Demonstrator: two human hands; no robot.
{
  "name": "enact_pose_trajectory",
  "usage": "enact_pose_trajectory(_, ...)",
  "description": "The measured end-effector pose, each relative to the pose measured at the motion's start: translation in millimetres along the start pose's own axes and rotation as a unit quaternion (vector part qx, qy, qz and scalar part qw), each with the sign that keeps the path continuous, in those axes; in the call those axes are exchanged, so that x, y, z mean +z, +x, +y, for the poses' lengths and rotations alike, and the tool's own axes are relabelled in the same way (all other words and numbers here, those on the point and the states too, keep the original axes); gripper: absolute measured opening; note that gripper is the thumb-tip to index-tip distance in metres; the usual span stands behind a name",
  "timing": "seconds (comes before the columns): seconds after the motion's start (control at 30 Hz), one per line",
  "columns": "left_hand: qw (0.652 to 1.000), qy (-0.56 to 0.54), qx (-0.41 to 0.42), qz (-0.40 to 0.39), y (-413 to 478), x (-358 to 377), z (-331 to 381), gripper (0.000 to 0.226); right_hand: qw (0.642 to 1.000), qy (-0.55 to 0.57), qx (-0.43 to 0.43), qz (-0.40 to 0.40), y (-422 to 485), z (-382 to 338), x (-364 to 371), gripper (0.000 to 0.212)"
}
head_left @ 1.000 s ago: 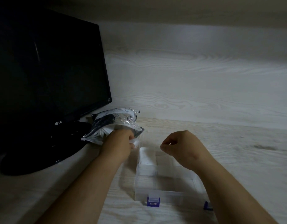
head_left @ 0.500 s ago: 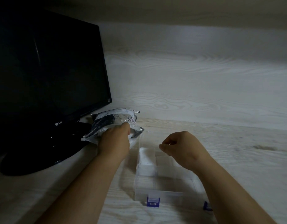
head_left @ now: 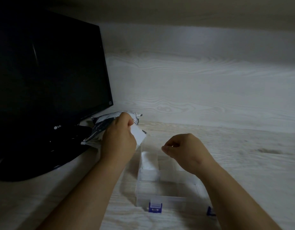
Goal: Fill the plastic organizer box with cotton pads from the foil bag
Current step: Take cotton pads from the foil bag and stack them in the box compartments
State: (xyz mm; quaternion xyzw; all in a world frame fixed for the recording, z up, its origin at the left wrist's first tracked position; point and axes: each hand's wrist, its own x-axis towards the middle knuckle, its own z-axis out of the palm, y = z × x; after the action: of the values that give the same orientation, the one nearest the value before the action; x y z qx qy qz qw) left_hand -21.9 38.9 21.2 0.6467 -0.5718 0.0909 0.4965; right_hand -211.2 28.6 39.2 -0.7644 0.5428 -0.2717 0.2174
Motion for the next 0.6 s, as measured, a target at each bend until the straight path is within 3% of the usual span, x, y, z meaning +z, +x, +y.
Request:
enact_pose_trajectory(0.17, 0.978, -0.177, -0.075, -0.085, 1.2, 8.7, 2.1, 0.031, 0.996, 0.057, -0.012, 0.065, 3.0, 0.8, -3.3, 0.011)
enact_pose_trajectory(0.33, 0.952, -0.236, -0.042, -0.189, -5.8, 12.0, 12.3, 0.026, 0.990, 0.133, -0.005, 0.055, 2.4, -2.0, -4.2, 0.009)
enact_pose_trajectory(0.5, 0.950, -0.242, -0.031, -0.193, -10.9, 16.9, 17.1, 0.024, 0.987, 0.162, 0.014, 0.012, 0.2, -2.6, -6.6, 0.012)
enact_pose_trajectory(0.6, 0.950, -0.249, -0.052, -0.178, -12.8, 18.2, 20.1, 0.017, 0.983, 0.182, 0.025, 0.028, 0.6, -1.7, -10.1, 0.013)
